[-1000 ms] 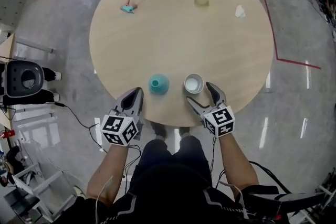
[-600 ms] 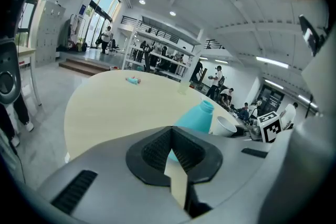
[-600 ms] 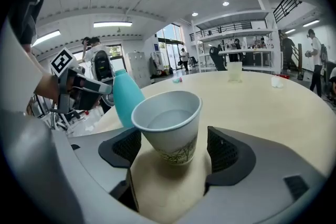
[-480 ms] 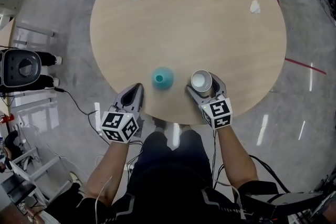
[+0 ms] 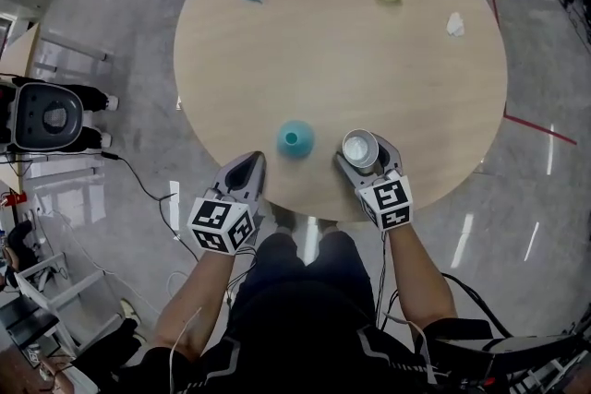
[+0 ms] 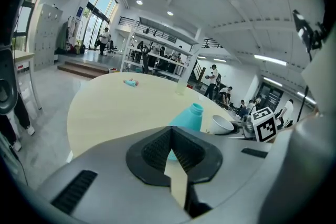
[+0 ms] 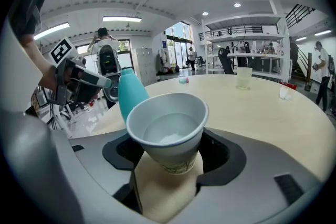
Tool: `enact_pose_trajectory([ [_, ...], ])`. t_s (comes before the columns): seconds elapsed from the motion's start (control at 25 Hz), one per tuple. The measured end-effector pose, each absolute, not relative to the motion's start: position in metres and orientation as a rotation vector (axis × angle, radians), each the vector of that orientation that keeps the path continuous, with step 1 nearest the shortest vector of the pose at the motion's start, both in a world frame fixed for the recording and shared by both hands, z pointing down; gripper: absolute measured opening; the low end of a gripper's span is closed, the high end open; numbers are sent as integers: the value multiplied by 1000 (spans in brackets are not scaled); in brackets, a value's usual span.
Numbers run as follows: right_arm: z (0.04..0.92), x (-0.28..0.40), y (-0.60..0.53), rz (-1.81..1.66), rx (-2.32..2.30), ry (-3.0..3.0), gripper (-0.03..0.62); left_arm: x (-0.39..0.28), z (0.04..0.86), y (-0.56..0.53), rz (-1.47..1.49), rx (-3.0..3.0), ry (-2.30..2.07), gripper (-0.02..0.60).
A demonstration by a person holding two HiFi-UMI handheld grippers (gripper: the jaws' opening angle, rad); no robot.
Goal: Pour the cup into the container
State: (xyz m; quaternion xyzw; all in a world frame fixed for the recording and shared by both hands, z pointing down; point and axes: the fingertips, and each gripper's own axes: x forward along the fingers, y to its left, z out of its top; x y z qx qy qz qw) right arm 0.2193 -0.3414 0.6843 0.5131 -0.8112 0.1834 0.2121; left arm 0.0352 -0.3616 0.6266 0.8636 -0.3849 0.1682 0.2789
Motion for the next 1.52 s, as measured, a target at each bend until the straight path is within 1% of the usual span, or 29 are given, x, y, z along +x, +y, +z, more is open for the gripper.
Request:
enact_pose_trajectory([
  [0.56,599,188,-358,400,1317,-2215,314,32,580,-371,387,2396,-1032,0],
  [0.84,595,174,-363,361,1243,-2164,314,41,570,-371,382,2455,-999,0],
  [1.52,607,157,-364,323,1087,-2020,313,40,579,-381,381,2451,-967,0],
])
